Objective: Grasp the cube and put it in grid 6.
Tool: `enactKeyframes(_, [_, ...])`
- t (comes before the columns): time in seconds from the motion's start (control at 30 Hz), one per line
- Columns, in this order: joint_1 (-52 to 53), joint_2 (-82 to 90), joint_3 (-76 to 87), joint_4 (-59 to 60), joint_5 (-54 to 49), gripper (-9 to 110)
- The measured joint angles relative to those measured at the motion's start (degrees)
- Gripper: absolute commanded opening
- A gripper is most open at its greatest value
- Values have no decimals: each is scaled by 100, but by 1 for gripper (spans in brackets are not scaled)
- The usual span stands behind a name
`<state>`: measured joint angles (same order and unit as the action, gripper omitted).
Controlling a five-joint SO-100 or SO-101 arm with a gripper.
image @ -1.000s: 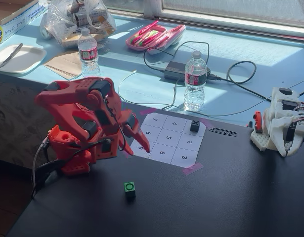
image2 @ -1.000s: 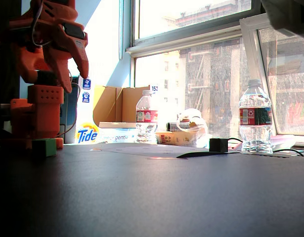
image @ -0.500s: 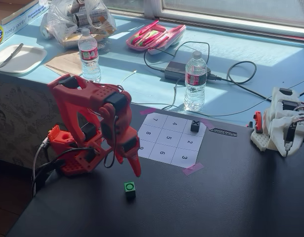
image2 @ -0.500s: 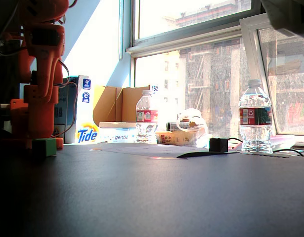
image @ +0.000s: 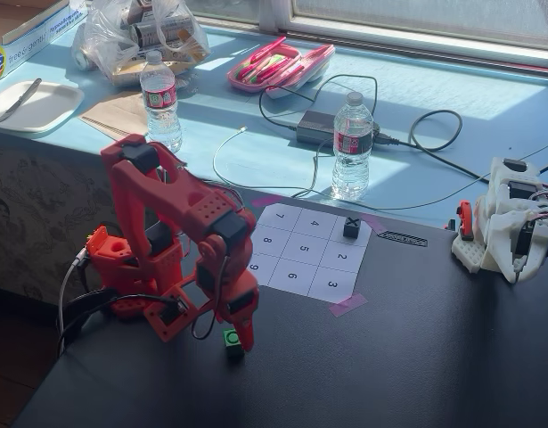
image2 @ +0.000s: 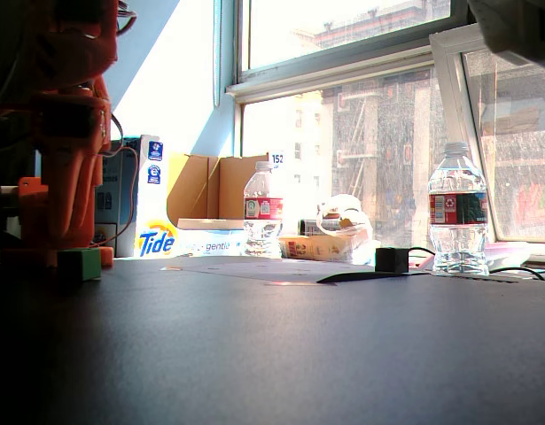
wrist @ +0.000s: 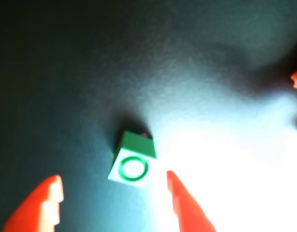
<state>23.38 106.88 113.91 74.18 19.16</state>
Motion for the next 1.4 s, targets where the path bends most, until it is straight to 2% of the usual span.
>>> enactKeyframes(0.63, [-325,-343,378,-624,123,19])
enactKeyframes(0.8, [-325,-343,431,-738,123,13])
enactKeyframes(0.93, [-264,-343,457,-835,44,0])
enactKeyframes(1.27, [-70,-334,501,-870,-378,0])
enactKeyframes(1.4, [-141,-123,97,-466,-659,0])
